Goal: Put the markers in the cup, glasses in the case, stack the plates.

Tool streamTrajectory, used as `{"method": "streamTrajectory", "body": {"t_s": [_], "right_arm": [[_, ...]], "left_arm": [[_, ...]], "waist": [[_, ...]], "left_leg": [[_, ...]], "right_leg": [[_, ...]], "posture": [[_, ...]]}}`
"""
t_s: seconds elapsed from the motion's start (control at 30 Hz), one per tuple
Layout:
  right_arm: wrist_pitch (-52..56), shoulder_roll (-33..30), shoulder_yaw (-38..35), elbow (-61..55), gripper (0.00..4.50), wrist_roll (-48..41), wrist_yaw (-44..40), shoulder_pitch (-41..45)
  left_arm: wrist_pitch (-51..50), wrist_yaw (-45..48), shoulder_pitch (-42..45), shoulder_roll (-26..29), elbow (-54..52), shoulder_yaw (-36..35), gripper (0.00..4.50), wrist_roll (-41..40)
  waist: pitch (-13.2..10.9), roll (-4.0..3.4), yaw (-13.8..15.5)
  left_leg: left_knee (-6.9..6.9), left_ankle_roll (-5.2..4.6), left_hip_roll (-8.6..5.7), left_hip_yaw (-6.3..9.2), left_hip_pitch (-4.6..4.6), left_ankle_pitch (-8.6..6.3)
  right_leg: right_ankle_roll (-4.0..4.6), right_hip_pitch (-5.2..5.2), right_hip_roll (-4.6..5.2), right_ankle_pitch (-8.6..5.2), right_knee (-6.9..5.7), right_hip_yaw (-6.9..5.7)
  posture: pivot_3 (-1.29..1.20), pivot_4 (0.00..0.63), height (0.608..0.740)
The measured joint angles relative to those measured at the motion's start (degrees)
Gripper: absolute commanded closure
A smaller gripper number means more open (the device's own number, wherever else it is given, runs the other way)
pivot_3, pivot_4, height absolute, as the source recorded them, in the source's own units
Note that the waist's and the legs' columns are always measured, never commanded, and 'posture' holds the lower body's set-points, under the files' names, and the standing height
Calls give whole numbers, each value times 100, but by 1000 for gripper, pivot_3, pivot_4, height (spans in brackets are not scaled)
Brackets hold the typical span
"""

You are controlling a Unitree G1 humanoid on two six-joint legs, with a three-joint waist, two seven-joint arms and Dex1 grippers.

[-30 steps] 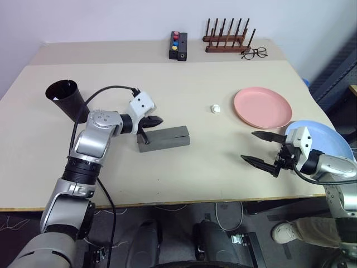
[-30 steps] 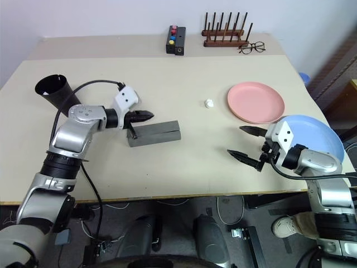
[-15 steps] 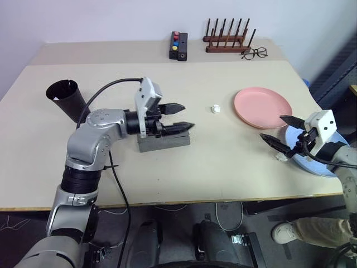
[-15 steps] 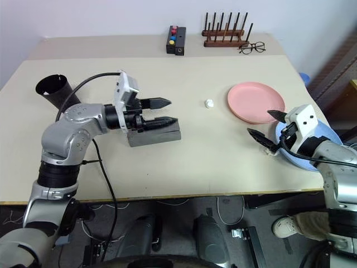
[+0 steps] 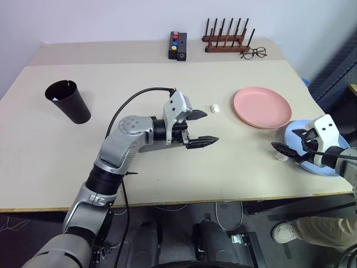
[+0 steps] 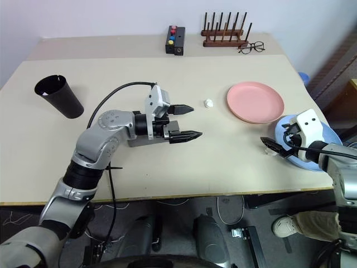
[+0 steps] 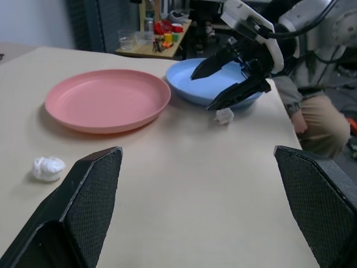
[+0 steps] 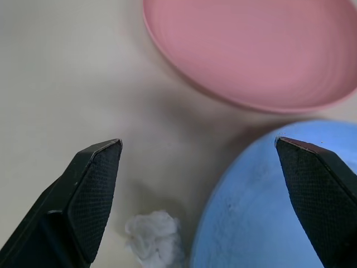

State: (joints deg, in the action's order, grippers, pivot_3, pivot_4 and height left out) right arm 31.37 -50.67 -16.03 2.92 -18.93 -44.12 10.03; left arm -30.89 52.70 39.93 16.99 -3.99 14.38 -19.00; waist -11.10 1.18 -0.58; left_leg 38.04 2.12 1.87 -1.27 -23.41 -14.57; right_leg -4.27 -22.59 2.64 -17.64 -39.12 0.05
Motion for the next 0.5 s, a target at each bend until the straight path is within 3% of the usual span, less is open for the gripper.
{"method": "streamTrajectory", "body": {"t_s": [0.5], "right_arm": [[134,0,398,747,0,464,161,427]], "left_arm": [[247,-46,108,-108,61,85,41,263]], "waist": [[0,0,0]], "left_leg": [[-1,-1,0,0,-1,0]], "right_leg": [[0,-1,0,0,2,1]], "posture": [[0,150,740]]}}
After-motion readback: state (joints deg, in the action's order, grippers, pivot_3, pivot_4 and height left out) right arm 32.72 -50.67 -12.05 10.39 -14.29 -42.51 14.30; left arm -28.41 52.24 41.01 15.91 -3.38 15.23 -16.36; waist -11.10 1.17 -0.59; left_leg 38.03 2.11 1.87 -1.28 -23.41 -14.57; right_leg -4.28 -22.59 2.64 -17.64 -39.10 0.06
